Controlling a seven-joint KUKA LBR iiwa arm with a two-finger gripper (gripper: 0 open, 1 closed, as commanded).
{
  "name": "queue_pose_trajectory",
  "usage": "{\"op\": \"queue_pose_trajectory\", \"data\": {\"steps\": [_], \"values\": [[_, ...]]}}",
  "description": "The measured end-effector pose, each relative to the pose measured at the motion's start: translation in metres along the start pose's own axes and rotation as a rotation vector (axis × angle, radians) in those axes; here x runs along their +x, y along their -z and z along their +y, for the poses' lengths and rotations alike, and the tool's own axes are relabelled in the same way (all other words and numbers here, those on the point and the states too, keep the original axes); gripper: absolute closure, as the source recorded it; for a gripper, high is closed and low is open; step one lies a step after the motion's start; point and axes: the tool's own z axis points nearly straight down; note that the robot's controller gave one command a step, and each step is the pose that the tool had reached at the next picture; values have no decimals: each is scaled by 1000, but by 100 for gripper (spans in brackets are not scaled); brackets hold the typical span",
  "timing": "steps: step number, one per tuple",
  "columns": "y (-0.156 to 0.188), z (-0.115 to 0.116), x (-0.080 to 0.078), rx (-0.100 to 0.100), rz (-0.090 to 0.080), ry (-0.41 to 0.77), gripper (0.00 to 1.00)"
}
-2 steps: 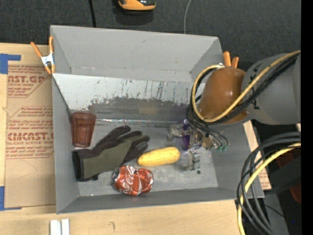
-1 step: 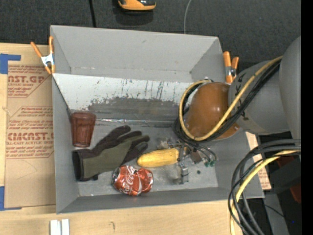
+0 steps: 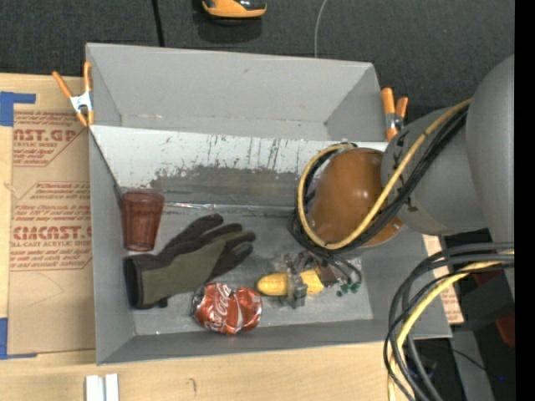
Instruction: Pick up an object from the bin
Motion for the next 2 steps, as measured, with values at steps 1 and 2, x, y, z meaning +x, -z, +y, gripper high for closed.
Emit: {"op": "queue_pose_trajectory", "data": {"steps": [1,2], "values": [[0,0,0,0,0,0,100],[169,-3,13,3,-7,22,100]]}}
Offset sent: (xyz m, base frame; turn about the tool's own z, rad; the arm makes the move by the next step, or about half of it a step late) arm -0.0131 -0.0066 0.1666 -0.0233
